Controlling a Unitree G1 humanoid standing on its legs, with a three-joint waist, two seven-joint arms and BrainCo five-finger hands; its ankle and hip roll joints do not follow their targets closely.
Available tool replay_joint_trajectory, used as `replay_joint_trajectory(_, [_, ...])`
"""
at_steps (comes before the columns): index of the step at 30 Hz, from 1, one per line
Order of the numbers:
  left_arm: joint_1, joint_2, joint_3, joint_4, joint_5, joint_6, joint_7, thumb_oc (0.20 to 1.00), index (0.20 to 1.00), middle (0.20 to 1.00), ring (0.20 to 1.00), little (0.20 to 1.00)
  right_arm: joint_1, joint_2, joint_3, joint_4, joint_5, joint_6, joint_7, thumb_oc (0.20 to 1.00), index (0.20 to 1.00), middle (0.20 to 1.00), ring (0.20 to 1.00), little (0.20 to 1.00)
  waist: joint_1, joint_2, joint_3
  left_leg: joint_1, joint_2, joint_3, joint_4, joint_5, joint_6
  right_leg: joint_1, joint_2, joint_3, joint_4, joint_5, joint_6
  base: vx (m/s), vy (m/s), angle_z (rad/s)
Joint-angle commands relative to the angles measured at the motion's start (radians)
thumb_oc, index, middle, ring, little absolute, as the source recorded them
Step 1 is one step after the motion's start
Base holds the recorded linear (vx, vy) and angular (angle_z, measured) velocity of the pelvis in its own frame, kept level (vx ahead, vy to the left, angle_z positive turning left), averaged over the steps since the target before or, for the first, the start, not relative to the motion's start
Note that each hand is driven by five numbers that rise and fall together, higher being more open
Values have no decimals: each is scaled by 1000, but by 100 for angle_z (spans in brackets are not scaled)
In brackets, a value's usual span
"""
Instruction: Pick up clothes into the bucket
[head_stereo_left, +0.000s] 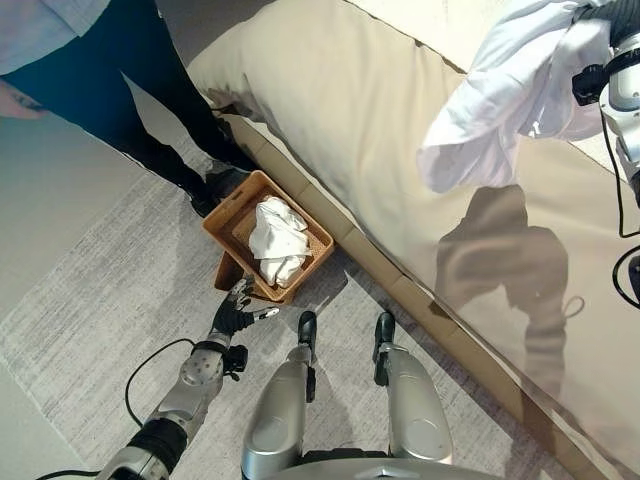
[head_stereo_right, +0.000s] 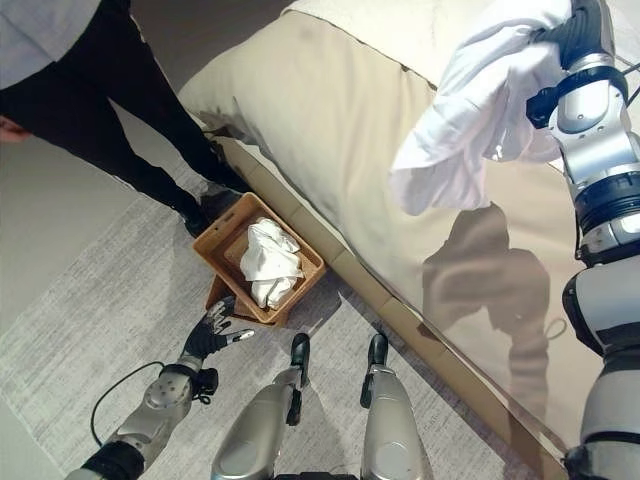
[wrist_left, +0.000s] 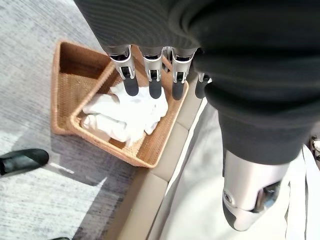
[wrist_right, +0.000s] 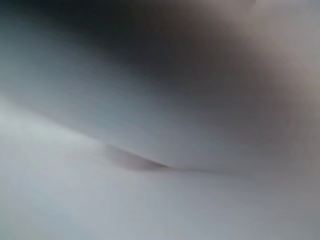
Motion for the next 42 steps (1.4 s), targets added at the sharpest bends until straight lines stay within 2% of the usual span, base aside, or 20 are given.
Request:
replay_joint_trajectory(1, [100,37,23,-60,51,-16,-41,1000,1000,1000,1000,1000,21,-87,78,-60,54,-40,59,200,200,200,200,200,4,-38,-102,27,-23,-20,78,-110,9,60,-43,-9,-32,32,59,11,18,3])
replay_joint_trajectory(4, [115,38,27,-68,68,-10,-50,1000,1000,1000,1000,1000,73,-98,44,-85,45,-38,48,200,200,200,200,200,1,-34,-119,42,-23,-22,71,-110,10,75,-46,-12,-33,31,62,4,5,1])
replay_joint_trajectory(7, [124,40,57,-101,71,-7,-52,1000,1000,1000,1000,1000,166,-121,-66,-143,43,-45,5,200,200,200,200,200,0,-29,-154,69,-22,-26,50,-109,8,115,-48,-23,-56,28,65,24,4,4])
replay_joint_trajectory(9, [126,39,66,-114,69,-8,-53,1000,1000,1000,1000,1000,190,-128,-99,-161,46,-46,-9,200,200,200,200,200,0,-31,-165,80,-20,-26,46,-110,8,129,-48,-28,-67,29,66,31,-1,9])
replay_joint_trajectory(15, [122,86,124,-318,25,-9,-69,1000,1000,1000,1000,1000,280,-166,-211,-270,62,-55,-38,200,200,200,200,200,-6,-55,-244,136,-4,-2,27,-125,2,210,-25,-37,-153,43,71,56,-12,0])
replay_joint_trajectory(19, [12,142,148,-441,-22,-9,-78,1000,1000,1000,1000,1000,311,-175,-232,-355,98,-60,-23,200,200,200,200,200,-24,-73,-314,188,18,26,-3,-131,-7,268,-9,-28,-207,50,73,64,-18,-13])
replay_joint_trajectory(24, [-148,184,134,-507,-12,-15,-60,1000,1000,1000,1000,1000,378,-187,-264,-478,130,-61,9,200,200,200,200,200,-41,-88,-361,233,35,40,-29,-132,-14,308,4,-25,-234,46,73,52,-30,-16])
replay_joint_trajectory(25, [-217,185,111,-512,-13,-12,-61,1000,1000,1000,1000,1000,404,-187,-269,-545,150,-63,31,200,200,200,200,200,-53,-91,-384,246,39,49,-35,-134,-15,322,8,-23,-241,46,73,43,-31,-5])
replay_joint_trajectory(29, [-357,198,43,-523,-33,-9,-69,1000,1000,1000,1000,1000,441,-187,-272,-666,170,-64,69,200,200,200,200,200,-65,-92,-407,264,46,62,-38,-137,-17,338,12,-14,-251,47,73,19,-15,-17])
replay_joint_trajectory(30, [-441,220,-15,-536,-53,0,-96,1000,1000,1000,1000,1000,464,-187,-280,-737,183,-65,86,200,200,200,200,200,-77,-85,-420,274,48,69,-40,-140,-17,344,16,-6,-258,49,75,6,-11,-17])
replay_joint_trajectory(32, [-493,234,-50,-543,-65,-1,-102,1000,1000,1000,1000,1000,479,-188,-291,-775,181,-65,90,200,200,200,200,200,-75,-85,-422,279,50,72,-41,-140,-17,349,17,-3,-262,50,75,-3,-4,-14])
replay_joint_trajectory(33, [-580,240,-123,-543,-114,2,-125,1000,1000,1000,1000,1000,478,-181,-275,-828,181,-65,106,200,200,200,200,200,-82,-81,-431,285,51,77,-44,-138,-18,356,19,1,-268,52,75,-4,0,-15])
replay_joint_trajectory(34, [-584,239,-126,-540,-115,0,-126,1000,1000,1000,1000,1000,480,-182,-279,-829,180,-65,106,200,200,200,200,200,-80,-81,-429,286,52,77,-44,-138,-18,357,19,1,-268,52,75,-12,-6,-10])
replay_joint_trajectory(35, [-654,250,-184,-541,-153,5,-140,1000,1000,1000,1000,1000,483,-182,-266,-882,175,-66,116,200,200,200,200,200,-87,-77,-436,290,54,80,-47,-136,-19,361,20,2,-274,57,76,0,0,0])
replay_joint_trajectory(36, [-658,249,-186,-539,-154,4,-140,1000,1000,1000,1000,1000,486,-182,-270,-883,174,-65,116,200,200,200,200,200,-85,-78,-435,290,54,80,-48,-136,-19,361,20,2,-275,57,76,0,0,0])
replay_joint_trajectory(37, [-739,245,-265,-541,-203,16,-164,1000,1000,1000,1000,1000,488,-172,-254,-945,176,-68,129,200,200,200,200,200,-93,-71,-439,294,57,82,-53,-130,-20,362,22,3,-281,62,76,-17,-8,-5])
replay_joint_trajectory(42, [-859,226,-383,-539,-273,32,-192,1000,1000,1000,1000,1000,496,-164,-241,-1036,172,-71,150,200,200,200,200,200,-98,-67,-440,299,58,80,-61,-122,-21,369,25,1,-289,68,78,-12,-3,-3])
